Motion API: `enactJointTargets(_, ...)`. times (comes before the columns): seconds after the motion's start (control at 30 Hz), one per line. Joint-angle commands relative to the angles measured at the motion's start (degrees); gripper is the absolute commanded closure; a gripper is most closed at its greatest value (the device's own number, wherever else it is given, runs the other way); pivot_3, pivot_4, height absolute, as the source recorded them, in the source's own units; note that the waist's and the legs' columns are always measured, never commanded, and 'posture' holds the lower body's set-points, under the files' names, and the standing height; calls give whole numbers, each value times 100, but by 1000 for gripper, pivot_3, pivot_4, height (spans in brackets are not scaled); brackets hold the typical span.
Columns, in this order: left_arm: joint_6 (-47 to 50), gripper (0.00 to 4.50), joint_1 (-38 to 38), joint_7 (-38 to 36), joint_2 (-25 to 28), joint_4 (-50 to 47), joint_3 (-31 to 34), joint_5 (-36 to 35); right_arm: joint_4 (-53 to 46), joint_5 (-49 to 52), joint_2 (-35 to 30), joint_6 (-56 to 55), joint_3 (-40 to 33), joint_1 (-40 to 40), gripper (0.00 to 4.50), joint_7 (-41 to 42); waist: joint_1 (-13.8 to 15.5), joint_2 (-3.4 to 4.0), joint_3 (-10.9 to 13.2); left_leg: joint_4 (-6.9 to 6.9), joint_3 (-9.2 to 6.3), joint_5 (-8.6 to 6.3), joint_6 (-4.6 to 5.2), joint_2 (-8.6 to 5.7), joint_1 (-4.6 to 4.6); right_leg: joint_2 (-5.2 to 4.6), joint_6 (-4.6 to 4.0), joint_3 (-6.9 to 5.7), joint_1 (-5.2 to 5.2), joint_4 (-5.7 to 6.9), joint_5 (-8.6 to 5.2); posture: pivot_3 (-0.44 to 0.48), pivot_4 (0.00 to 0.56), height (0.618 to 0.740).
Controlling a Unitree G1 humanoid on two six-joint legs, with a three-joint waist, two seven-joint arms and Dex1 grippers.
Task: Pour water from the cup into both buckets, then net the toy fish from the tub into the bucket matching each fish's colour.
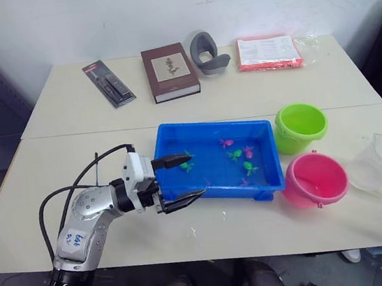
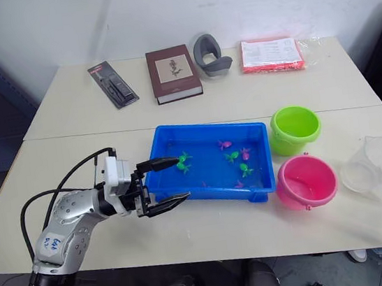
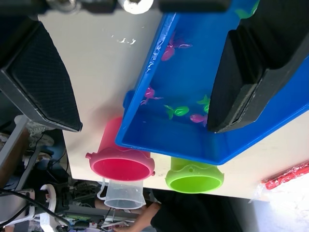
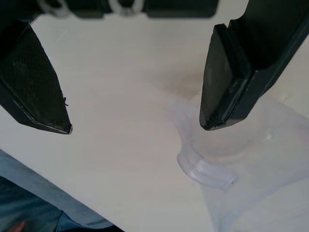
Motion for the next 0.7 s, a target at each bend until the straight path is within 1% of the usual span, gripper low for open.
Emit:
enactJointTargets(0.03, -107, 28, 38, 52, -42, -190, 89, 5, 166, -105, -156, -4, -74, -146, 0, 95, -2, 0, 0, 0, 4, 0, 0, 0, -1, 0, 0, 3, -4, 2, 0, 0, 150, 740)
enactJointTargets(0.13, -135, 28, 24, 74, -57, -167, 94, 28, 343, -206, -189, -48, -74, -312, 0, 169, 4, -1, 0, 0, 25, 0, 0, 0, -6, 1, 1, 17, -25, 16, 0, 0, 150, 740)
enactJointTargets(0.37, -241, 28, -47, 75, -94, -85, 70, 93, 908, -518, -284, -176, -115, -798, 0, 199, -3, -1, 0, 0, 54, 2, 4, -1, -2, 5, 4, 35, -38, 22, 2, 0, 150, 740)
enactJointTargets(0.57, -305, 28, -186, 68, -177, 21, 49, 151, 1479, -487, -297, -397, -219, -1410, 0, 246, -16, -1, 0, 0, 65, 2, 4, -1, -1, 7, 5, 46, -44, 24, 3, 0, 150, 740)
enactJointTargets(0.7, -340, 28, -263, 49, -211, 105, 42, 182, 1685, -542, -392, -457, -213, -1480, 0, 420, -8, -1, 0, 0, 67, 3, 5, -1, -2, 11, 5, 47, -47, 38, 3, 0, 150, 740)
